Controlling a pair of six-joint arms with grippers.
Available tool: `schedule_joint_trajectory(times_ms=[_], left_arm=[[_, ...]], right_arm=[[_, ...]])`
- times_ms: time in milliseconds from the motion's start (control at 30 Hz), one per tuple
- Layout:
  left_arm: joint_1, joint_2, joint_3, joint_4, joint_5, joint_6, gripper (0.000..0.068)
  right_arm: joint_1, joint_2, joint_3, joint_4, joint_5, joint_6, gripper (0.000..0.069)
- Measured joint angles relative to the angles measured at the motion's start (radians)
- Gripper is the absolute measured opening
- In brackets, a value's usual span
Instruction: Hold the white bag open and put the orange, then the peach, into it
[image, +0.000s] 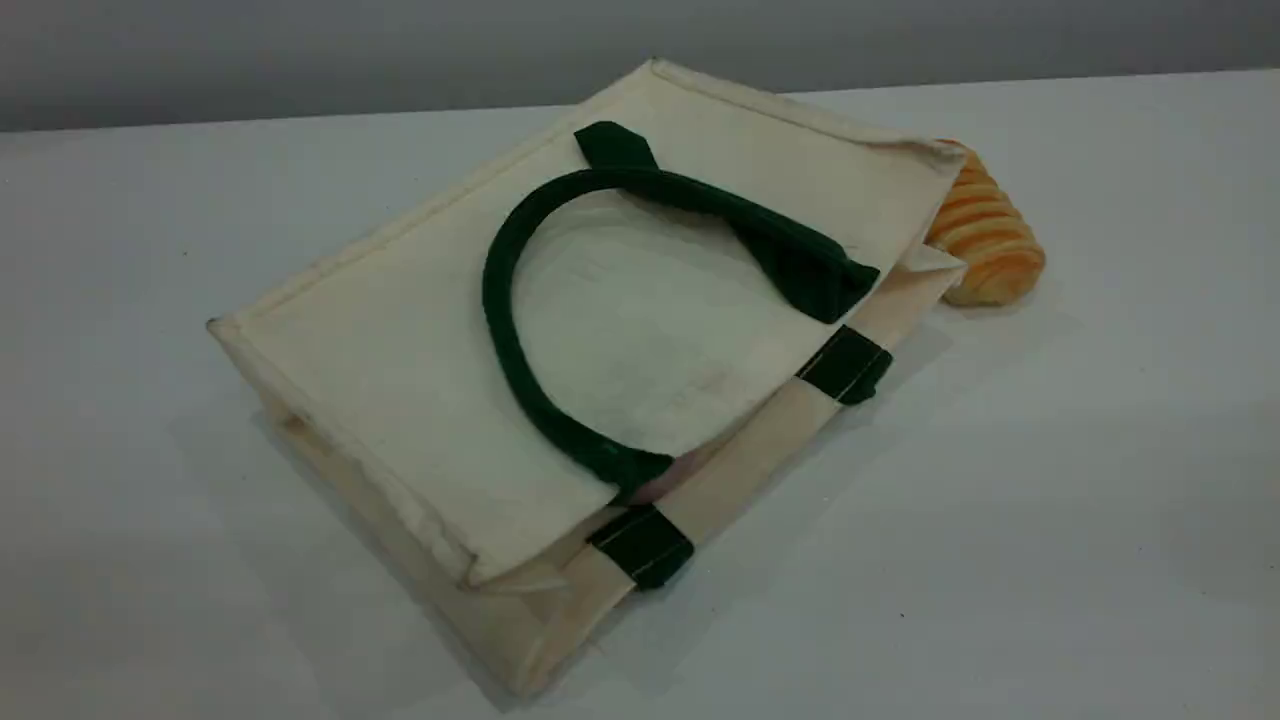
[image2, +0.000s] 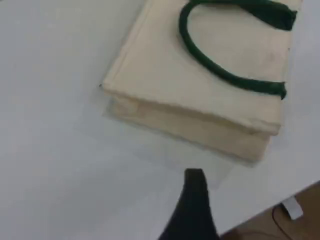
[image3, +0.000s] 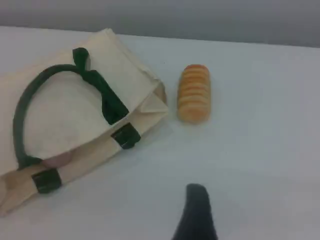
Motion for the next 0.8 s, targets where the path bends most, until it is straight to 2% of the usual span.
schedule_joint_trajectory(times_ms=[67, 300, 633, 733, 800], left_arm=[[0.000, -0.013, 0.017, 0.020, 0.036, -0.014, 0.0545], [0.000, -0.032, 0.014, 0.020, 0.022, -0.019, 0.0512], [0.000, -0.033, 0.013, 0.020, 0.022, -0.016, 0.0509], [0.004, -0.038, 0.013, 0.020, 0.020, -0.016, 0.0507], [0.031, -0.038, 0.013, 0.019, 0.020, -0.016, 0.0507]], right_arm=[[0.000, 0.000, 0.000, 0.000, 0.000, 0.000, 0.0516], [-0.017, 0.000, 0.000, 0.007, 0.002, -0.001, 0.0516], [-0.273, 0.000, 0.000, 0.015, 0.002, 0.000, 0.0516], [-0.270, 0.000, 0.000, 0.015, 0.002, 0.000, 0.0516], [-0.233, 0.000, 0.000, 0.017, 0.002, 0.000, 0.0516]])
